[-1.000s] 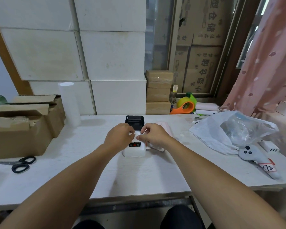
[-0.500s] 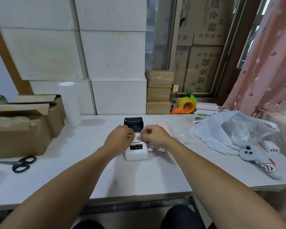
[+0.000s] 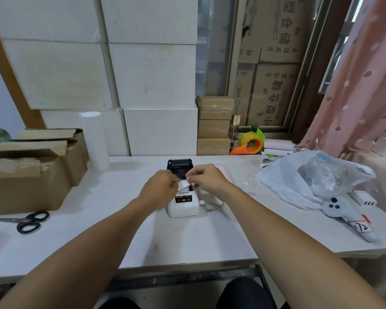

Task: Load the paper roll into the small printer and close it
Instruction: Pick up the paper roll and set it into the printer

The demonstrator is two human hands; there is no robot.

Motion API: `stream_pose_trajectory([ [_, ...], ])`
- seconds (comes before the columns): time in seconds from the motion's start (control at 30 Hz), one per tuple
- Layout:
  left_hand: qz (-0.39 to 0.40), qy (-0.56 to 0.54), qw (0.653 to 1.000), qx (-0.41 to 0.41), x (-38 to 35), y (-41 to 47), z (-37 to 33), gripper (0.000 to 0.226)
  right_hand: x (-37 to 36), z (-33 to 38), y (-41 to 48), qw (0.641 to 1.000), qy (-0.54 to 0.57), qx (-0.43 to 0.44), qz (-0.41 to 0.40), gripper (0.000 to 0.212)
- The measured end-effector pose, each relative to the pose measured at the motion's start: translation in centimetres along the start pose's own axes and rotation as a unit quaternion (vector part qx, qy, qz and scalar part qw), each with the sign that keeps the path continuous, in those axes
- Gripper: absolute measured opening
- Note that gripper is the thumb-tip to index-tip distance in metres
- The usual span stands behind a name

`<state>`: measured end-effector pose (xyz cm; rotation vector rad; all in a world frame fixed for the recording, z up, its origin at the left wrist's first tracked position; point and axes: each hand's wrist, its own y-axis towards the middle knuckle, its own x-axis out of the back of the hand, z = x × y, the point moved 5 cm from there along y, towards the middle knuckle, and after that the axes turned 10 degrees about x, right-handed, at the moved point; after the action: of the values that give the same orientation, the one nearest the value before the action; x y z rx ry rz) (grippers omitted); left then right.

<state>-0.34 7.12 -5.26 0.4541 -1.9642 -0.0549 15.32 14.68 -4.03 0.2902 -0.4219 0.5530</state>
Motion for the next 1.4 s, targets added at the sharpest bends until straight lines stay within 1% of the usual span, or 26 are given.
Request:
stream_pose_trajectory([
  [0.17,0.005,-0.015,1.0,-0.001,-0.1,-0.2,0.2,0.037,-0.2,-0.2,-0.5,0.998,0.044,-0.05,0.019,0.016],
  [0.27,0.004,-0.033,0.999,0.002,0.1,-0.4,0.1,0.036,-0.2,-0.5,-0.6,0.995,0.066,-0.071,0.019,0.016],
  [0.37,0.035,-0.046,0.998,-0.019,0.6,-0.9,-0.2,0.035,-0.2,-0.6,-0.7,0.994,0.061,-0.088,0.031,0.014],
  [0.43,0.07,-0.04,0.996,-0.049,0.7,-1.1,-0.4,0.043,-0.2,-0.4,-0.7,0.994,0.05,-0.089,0.036,0.013],
  [0.5,0.094,-0.04,0.994,-0.05,0.8,-1.0,0.0,0.059,-0.2,-0.4,-0.8,0.995,0.036,-0.087,0.045,0.013],
  [0.6,0.096,-0.036,0.994,-0.04,0.8,-1.0,0.2,0.071,-0.5,-0.4,-0.9,0.995,0.02,-0.084,0.055,0.013],
  [0.7,0.081,-0.03,0.995,-0.047,0.9,-1.3,-0.1,0.067,-0.1,0.0,-1.1,0.995,0.033,-0.083,0.046,0.012],
  [0.77,0.079,-0.035,0.995,-0.055,0.9,-1.4,-0.2,0.062,0.6,0.3,-1.1,0.995,0.051,-0.083,0.025,0.02],
  [0.83,0.078,-0.024,0.995,-0.05,0.8,-1.5,-0.2,0.064,0.7,0.5,-1.0,0.995,0.035,-0.086,0.038,0.022],
  [0.9,0.075,-0.019,0.996,-0.039,0.7,-1.4,0.1,0.067,0.0,0.2,-1.0,0.993,0.021,-0.094,0.063,0.021],
  [1.0,0.074,-0.023,0.997,-0.03,0.5,-1.3,0.3,0.069,-0.4,-0.1,-1.0,0.993,0.018,-0.1,0.059,0.016],
  [1.1,0.074,-0.018,0.997,-0.034,0.4,-1.3,0.4,0.07,-0.5,0.1,-0.9,0.995,0.003,-0.079,0.065,0.009],
  [1.2,0.08,-0.01,0.996,-0.038,0.4,-1.3,0.4,0.076,-0.3,0.7,-0.9,0.995,-0.01,-0.062,0.076,0.01],
  [1.3,0.073,-0.024,0.996,-0.04,0.4,-1.3,0.4,0.066,0.4,0.8,-0.9,0.994,0.028,-0.09,0.054,0.018],
  [1.33,0.073,-0.03,0.996,-0.039,0.4,-1.4,0.5,0.064,0.5,0.7,-0.9,0.992,0.048,-0.106,0.044,0.015],
  [1.4,0.069,-0.042,0.996,-0.039,0.3,-1.5,0.6,0.063,0.2,0.2,-1.1,0.987,0.064,-0.135,0.054,0.006],
])
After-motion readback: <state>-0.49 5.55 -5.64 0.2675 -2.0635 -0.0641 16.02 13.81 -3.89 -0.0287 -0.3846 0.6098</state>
